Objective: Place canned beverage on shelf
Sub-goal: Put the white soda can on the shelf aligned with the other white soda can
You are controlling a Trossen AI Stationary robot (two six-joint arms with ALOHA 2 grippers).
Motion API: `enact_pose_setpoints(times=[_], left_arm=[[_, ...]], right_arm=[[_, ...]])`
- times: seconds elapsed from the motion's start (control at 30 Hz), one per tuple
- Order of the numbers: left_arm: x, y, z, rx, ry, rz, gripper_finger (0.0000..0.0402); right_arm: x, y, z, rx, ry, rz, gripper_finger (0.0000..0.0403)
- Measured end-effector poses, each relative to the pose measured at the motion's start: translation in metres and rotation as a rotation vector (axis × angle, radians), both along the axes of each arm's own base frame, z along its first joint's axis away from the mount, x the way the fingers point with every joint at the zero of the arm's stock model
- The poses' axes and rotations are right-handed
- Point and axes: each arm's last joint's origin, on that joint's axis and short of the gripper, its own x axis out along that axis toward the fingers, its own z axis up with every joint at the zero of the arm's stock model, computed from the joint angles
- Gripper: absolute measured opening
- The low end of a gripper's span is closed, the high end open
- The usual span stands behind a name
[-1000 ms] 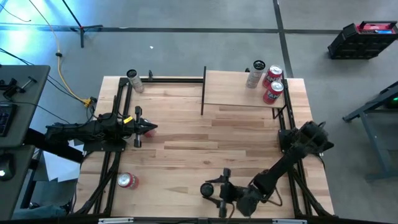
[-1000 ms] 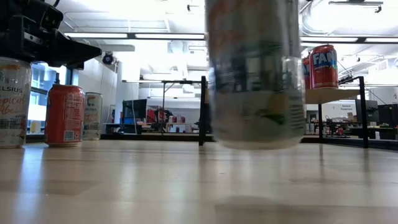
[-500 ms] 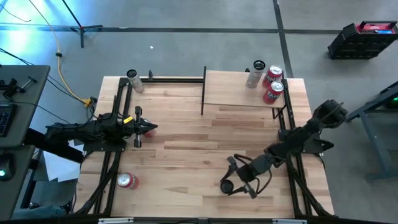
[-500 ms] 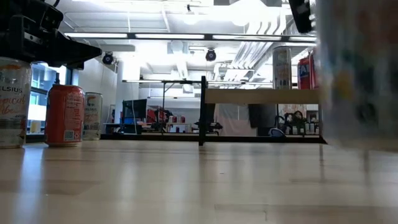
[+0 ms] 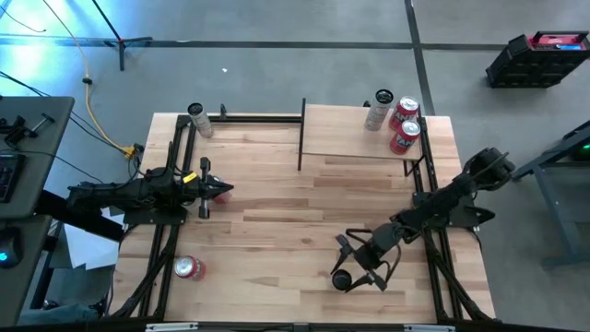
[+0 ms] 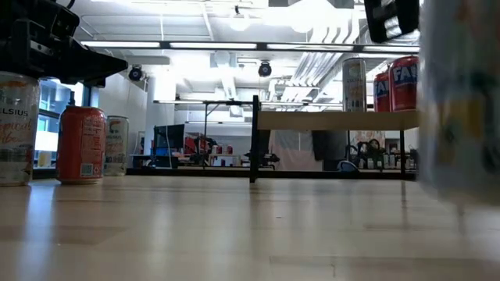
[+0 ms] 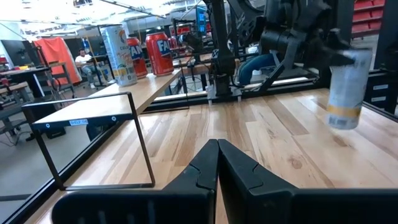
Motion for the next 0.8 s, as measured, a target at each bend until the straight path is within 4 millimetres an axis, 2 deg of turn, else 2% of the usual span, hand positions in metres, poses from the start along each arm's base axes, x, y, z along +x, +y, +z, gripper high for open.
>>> enact_pose_setpoints(times=[0.27,0.8], left_arm=[[0.0000,0.0000,0.0000,0.000,0.000,0.000,0.0003],[0.0000,0.0000,0.0000,0.000,0.000,0.000,0.0003]], right_arm=[[0.0008,0.0002,-0.0020,0.014,0.022,-0.015,0.0266],[0.0020,-0.0005,-0.0072,0.012,0.065,-0.066,0.0268]])
